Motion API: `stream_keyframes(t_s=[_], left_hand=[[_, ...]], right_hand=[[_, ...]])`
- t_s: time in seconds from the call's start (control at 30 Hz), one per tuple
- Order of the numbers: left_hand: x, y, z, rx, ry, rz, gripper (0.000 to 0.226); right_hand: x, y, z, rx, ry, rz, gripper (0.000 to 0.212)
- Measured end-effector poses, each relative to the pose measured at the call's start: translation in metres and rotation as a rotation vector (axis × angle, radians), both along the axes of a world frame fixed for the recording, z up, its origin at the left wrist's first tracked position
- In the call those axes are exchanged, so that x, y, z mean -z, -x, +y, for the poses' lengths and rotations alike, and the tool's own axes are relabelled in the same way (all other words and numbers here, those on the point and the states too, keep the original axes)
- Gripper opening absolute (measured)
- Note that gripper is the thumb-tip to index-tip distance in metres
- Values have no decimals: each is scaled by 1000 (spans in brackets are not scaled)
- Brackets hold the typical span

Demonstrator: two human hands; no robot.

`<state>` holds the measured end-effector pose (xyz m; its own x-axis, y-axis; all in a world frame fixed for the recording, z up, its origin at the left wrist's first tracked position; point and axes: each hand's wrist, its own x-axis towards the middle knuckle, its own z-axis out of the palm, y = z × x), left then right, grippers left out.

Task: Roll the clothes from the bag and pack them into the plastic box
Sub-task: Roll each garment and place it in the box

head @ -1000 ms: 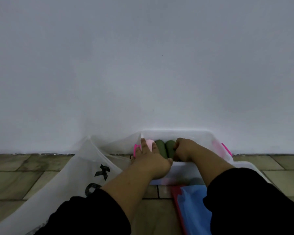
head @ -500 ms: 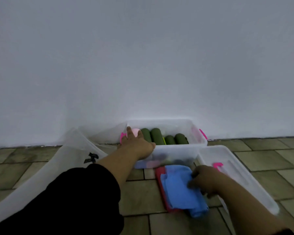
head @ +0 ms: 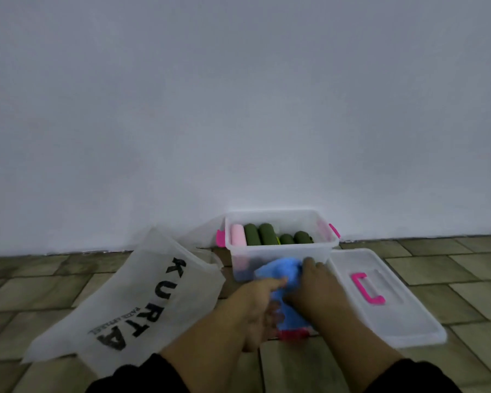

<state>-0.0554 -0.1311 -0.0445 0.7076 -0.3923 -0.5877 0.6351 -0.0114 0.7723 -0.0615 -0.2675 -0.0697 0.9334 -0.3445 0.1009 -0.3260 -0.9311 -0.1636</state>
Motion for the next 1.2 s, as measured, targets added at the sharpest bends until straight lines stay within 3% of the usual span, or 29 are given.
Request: stream_keyframes(t_s=[0.07, 0.2, 0.27, 0.3, 0.37, 0.43, 0.47, 0.53, 0.6, 0.67, 0.77, 0.83, 1.03, 1.2], left_hand=[[8, 2, 6, -23, 91, 28, 41], [24, 20, 26, -172, 63, 58, 12], [49, 29, 34, -305, 88, -101, 28], [43, 19, 45, -277, 216, -107, 40], [53, 21, 37, -452, -114, -439, 55], [44, 26, 50, -219, 126, -245, 27], [36, 31, 47, -223, 13, -287, 29], [28, 19, 59, -232, -122, -470, 61], [11, 11, 64, -391, -328, -878, 66], [1, 14, 65, -256, -368, -1124, 50], [22, 15, 63, 255, -495, -1031, 32], [41, 18, 62, 508, -658, -964, 34], [58, 22, 65, 601, -799, -823, 39], [51, 21, 63, 553, -820, -724, 45]], right_hand=[[5, 19, 27, -177, 20, -113, 60], [16, 62, 52, -301, -330, -114, 66], [18, 79, 50, -231, -540, -21, 55], [20, 85, 49, -219, -568, 49, 52], [23, 92, 49, -236, -527, 140, 51], [20, 91, 51, -238, -463, 62, 48], [18, 89, 51, -238, -382, -6, 47], [20, 85, 52, -258, -194, -121, 52], [28, 85, 55, -317, -61, -125, 56], [42, 87, 60, -401, 2, -53, 59], [58, 94, 61, -450, -45, -24, 60], [63, 101, 62, -413, -152, -77, 59], [65, 112, 80, -104, -357, -46, 102], [62, 89, 105, 54, -212, 163, 121]])
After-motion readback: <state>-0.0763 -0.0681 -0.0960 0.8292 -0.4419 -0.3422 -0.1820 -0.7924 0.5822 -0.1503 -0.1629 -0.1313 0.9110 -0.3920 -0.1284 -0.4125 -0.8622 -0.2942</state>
